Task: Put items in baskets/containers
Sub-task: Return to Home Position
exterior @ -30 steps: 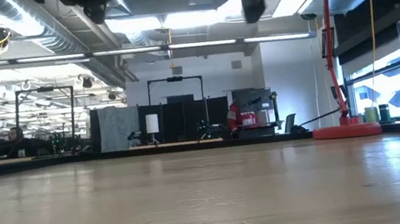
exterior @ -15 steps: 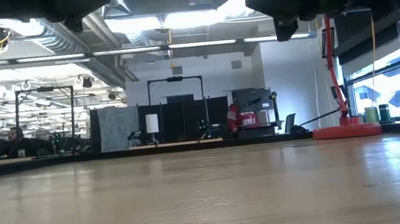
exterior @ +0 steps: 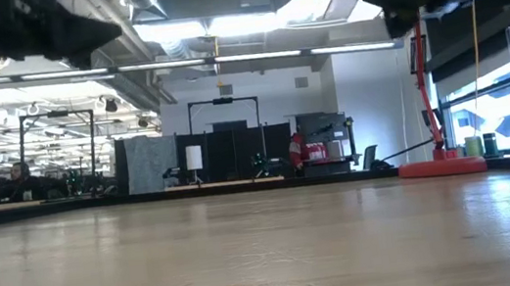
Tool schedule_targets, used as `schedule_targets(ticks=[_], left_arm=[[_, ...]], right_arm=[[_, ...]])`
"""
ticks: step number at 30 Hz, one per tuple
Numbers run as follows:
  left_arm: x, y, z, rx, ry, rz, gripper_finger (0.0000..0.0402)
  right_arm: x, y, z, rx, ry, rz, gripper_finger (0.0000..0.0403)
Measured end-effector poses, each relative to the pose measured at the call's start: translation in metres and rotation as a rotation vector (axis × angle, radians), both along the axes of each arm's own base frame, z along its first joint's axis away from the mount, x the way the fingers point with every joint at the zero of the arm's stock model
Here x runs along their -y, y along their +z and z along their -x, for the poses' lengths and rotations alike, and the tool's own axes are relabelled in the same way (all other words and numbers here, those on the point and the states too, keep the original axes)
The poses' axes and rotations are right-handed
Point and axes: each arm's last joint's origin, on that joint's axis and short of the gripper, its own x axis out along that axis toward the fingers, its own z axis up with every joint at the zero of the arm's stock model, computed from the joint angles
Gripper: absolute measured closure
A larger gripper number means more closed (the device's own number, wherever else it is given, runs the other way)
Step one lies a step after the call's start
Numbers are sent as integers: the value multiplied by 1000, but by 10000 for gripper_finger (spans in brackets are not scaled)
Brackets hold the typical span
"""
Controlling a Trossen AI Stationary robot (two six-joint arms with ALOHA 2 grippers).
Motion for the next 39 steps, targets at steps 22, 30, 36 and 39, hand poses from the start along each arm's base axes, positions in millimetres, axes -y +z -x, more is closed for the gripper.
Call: schedule_targets(ticks=[22, 30, 36, 39], left_arm=[[-14, -12, 16, 64, 42, -28, 393], [-20, -27, 18, 167, 86, 10, 393], [-21, -30, 18, 137, 75, 46, 399], [-21, -30, 18, 143, 73, 101, 398]], right_arm=[[6, -46, 53, 103, 36, -104, 398], [5, -46, 54, 103, 69, -89, 398], [6, -46, 54, 99, 41, -110, 398], [5, -47, 54, 89, 75, -113, 398]])
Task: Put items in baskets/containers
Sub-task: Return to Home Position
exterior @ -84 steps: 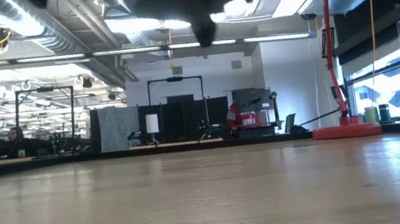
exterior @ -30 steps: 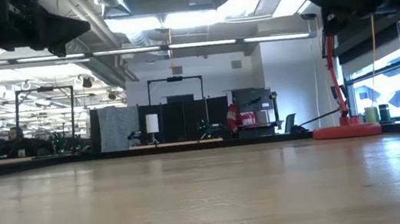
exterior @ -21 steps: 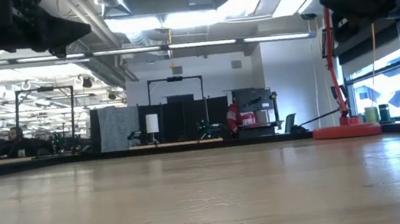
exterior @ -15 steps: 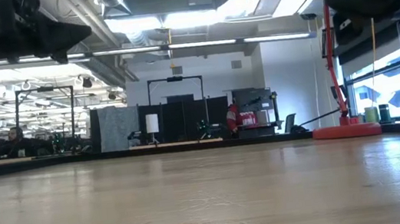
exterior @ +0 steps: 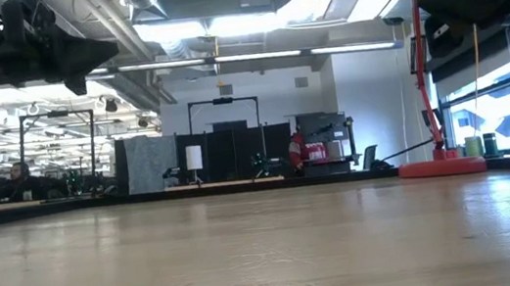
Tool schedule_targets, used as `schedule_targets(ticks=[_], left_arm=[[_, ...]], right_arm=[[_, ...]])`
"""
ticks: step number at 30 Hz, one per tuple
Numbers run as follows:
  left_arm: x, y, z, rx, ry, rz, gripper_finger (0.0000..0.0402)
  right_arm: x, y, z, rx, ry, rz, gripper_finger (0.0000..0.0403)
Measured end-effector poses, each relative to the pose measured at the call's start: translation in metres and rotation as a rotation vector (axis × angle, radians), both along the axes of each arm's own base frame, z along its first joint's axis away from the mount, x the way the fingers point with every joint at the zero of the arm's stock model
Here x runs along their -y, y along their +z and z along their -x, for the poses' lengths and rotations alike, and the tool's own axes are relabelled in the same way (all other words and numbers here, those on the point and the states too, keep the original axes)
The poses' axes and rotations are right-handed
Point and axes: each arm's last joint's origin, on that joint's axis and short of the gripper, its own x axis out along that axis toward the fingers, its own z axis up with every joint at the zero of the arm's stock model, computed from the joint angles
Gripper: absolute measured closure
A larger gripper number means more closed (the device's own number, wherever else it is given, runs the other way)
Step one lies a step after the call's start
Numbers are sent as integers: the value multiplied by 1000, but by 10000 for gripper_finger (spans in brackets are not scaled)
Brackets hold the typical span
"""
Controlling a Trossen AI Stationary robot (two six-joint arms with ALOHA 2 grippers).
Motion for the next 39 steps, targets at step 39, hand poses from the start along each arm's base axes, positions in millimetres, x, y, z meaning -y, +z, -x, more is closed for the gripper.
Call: schedule_targets(ticks=[39], left_arm=[[16, -24, 15, -99, -43, -68, 398]], right_arm=[[-1, -13, 0, 24, 19, 55, 386]])
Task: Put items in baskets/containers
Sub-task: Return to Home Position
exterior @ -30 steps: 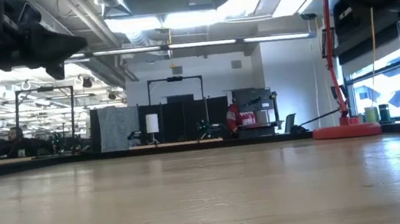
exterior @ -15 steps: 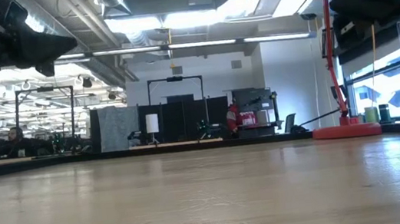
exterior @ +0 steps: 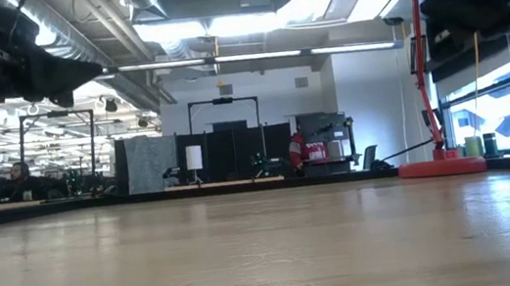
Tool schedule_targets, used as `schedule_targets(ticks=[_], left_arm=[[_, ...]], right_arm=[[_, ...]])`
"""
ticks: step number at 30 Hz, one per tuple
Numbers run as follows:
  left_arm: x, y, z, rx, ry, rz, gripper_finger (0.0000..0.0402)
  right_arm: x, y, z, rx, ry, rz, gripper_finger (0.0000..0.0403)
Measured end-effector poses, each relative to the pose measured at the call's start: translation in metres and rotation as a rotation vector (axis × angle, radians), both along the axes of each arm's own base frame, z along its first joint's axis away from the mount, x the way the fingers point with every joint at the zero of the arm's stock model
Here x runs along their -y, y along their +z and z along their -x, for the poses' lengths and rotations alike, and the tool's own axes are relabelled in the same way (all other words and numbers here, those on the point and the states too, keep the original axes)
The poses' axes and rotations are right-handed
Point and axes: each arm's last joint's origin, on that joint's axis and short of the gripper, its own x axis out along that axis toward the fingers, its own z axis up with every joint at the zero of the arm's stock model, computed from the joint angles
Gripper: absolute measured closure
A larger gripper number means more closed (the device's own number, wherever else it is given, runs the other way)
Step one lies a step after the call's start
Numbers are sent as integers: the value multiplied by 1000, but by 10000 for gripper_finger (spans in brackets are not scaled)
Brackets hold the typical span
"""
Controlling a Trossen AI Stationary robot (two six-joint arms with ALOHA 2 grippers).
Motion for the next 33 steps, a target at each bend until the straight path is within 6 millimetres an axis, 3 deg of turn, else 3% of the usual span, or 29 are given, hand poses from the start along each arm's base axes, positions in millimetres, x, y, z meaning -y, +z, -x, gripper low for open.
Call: schedule_targets(ticks=[6, 14, 17, 19, 23, 28, 33], left_arm=[[0, 5, 0, 45, 7, -23, 398], [3, 12, 2, 73, -70, 1, 398], [3, 11, 2, 72, -80, -10, 398], [3, 5, 1, 54, -76, -6, 398], [2, 5, 1, 52, -68, -12, 398], [4, 2, 1, 24, -118, 2, 398], [3, 0, 0, 7, -115, 114, 398]], right_arm=[[0, 1, 0, 0, -6, -20, 382], [-6, 18, 13, 56, 152, 37, 398], [-6, 17, 20, 127, 114, 47, 398], [-4, 5, 20, 95, 70, 35, 393], [-1, 6, 19, 89, -21, 16, 389], [-1, 8, 19, 113, -20, 19, 388], [-3, 4, 19, 54, 52, -100, 388]])
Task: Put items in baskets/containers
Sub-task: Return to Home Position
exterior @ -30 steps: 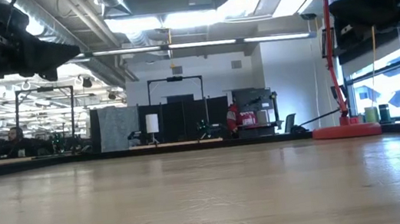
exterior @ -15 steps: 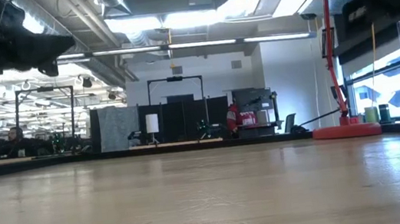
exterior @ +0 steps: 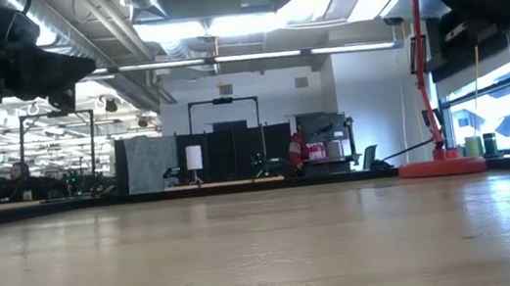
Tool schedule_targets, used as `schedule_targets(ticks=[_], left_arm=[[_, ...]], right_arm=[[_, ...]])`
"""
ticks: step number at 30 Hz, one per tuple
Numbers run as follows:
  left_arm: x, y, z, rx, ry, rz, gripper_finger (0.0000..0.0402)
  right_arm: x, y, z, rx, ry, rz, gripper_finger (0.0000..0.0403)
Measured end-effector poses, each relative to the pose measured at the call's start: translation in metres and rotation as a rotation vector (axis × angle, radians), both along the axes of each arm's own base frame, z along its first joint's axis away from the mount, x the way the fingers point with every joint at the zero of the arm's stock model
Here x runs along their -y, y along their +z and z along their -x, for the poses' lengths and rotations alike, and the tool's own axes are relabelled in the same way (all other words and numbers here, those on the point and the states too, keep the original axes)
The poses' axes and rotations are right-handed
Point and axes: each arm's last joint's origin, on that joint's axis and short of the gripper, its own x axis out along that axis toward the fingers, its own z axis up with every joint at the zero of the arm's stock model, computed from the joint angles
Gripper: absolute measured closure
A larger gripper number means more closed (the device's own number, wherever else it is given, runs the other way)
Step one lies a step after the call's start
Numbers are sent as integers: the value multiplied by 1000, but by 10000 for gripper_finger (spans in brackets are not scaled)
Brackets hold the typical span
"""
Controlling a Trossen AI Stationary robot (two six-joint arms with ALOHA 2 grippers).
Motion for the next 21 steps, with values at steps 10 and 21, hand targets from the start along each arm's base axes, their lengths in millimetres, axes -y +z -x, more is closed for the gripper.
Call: schedule_targets(ticks=[10, 21], left_arm=[[0, 0, 0, 2, 0, -3, 398], [0, 0, 0, 1, 0, -6, 398]], right_arm=[[0, -8, -1, -92, 5, -45, 393], [0, -10, -1, -112, 5, -47, 393]])
